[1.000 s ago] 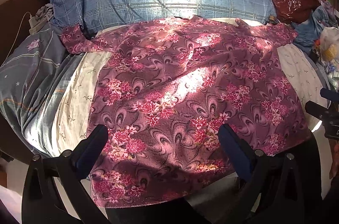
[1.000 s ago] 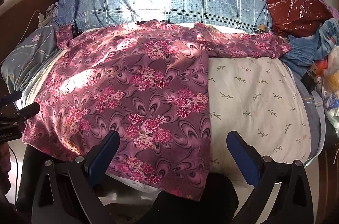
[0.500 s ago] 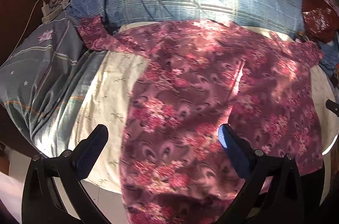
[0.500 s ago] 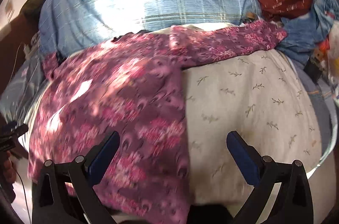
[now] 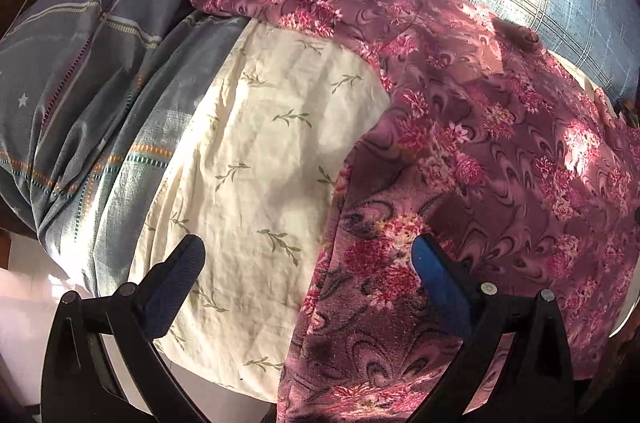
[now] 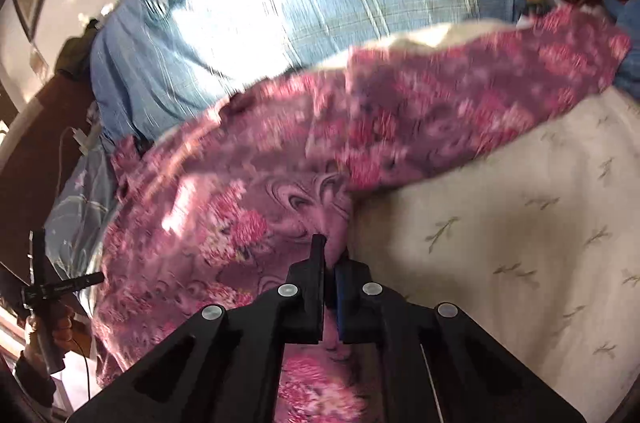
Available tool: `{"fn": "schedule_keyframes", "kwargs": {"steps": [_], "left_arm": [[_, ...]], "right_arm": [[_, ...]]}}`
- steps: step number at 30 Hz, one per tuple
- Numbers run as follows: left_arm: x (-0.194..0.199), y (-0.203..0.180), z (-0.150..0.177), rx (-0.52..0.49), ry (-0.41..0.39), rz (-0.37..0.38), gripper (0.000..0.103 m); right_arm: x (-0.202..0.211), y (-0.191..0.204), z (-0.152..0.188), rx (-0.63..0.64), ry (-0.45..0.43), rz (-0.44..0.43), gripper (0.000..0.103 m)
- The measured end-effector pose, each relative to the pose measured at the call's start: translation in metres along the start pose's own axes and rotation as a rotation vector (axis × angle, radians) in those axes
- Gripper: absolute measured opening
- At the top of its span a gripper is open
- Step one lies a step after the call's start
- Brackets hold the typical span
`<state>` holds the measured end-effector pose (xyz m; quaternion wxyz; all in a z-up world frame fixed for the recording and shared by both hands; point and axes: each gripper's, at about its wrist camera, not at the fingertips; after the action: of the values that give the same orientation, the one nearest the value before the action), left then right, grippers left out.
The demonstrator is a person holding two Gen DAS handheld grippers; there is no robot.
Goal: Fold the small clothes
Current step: 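Grasp the shirt's side edge with the right gripper and lift it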
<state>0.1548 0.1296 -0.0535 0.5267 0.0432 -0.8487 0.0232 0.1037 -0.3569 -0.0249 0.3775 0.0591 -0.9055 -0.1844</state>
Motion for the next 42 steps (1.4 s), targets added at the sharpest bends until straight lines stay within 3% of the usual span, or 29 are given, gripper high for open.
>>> {"fn": "schedule_keyframes", "kwargs": {"steps": [3,5,8,9,10,12,17,19,20,21,22,27,29,32,36,38,40,42], "left_arm": [[-0.02,-0.007,0.002,-0.04,0.063,-0.05,0.103],[-0.019,-0.006,-0.001,-0.028,0.061,-0.031,0.103],[-0.001,-0.003,-0.02,-0.014,0.005,0.027,0.103],[0.004,-0.003,-0.031,-0.015,-0.016,0.035,0.103],[0.007,-0.005,-0.045,-0.02,-0.033,0.043,0.103],[0.006,-0.01,-0.073,-0.03,-0.06,0.041,0.103],[-0.027,-0.029,-0.137,-0.038,-0.047,0.01,0.103],[-0.044,-0.037,-0.153,-0.049,-0.032,-0.006,0.103],[-0.054,-0.043,-0.162,-0.059,-0.024,-0.025,0.103],[-0.061,-0.045,-0.167,-0.066,-0.015,-0.037,0.103],[-0.069,-0.047,-0.175,-0.07,-0.006,-0.044,0.103],[-0.096,-0.041,-0.196,-0.08,-0.04,-0.111,0.103],[-0.115,-0.034,-0.202,-0.045,-0.017,-0.139,0.103],[-0.126,-0.022,-0.202,0.054,-0.024,-0.094,0.103],[-0.112,-0.011,-0.201,0.056,-0.003,-0.065,0.103],[-0.094,-0.002,-0.189,0.043,-0.021,-0.04,0.103],[-0.076,0.005,-0.171,0.025,-0.027,0.006,0.103],[-0.066,0.012,-0.152,0.019,-0.022,0.027,0.103]], "right_arm": [[-0.025,-0.006,0.008,0.06,0.155,0.106,0.005],[-0.017,-0.005,0.004,0.041,0.145,0.066,0.011],[0.009,-0.013,-0.031,-0.044,0.027,-0.004,0.017],[0.012,-0.014,-0.045,-0.049,0.004,-0.006,0.035],[0.011,-0.013,-0.062,-0.044,-0.01,0.012,0.066],[-0.002,-0.006,-0.09,-0.009,-0.036,0.087,0.089],[-0.091,0.007,-0.132,0.04,0.085,0.175,0.087],[-0.125,0.012,-0.133,0.114,0.126,0.296,0.078],[-0.14,0.012,-0.133,0.165,0.149,0.353,0.065],[-0.151,0.011,-0.135,0.206,0.18,0.356,0.006],[-0.155,0.006,-0.14,0.211,0.193,0.347,0.005],[-0.12,-0.033,-0.192,0.056,-0.015,0.269,0.004],[-0.136,-0.047,-0.197,0.027,0.004,0.304,0.004],[-0.179,-0.063,-0.181,-0.006,0.145,0.315,0.006],[-0.139,-0.066,-0.175,-0.098,0.056,0.167,0.012],[-0.106,-0.075,-0.163,-0.167,0.037,0.095,0.019],[-0.072,-0.085,-0.139,-0.228,0.029,0.035,0.048],[-0.043,-0.094,-0.11,-0.272,0.014,0.031,0.056]]}}
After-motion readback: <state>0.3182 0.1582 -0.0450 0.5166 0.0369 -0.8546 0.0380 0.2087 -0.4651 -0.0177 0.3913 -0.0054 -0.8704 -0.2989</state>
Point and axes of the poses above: each gripper's, at about its wrist camera, not at the fingertips, and x roughly against the way its jaws point, y to its left, z to its underside, and after that the axes turned 1 degree about -y, right-handed
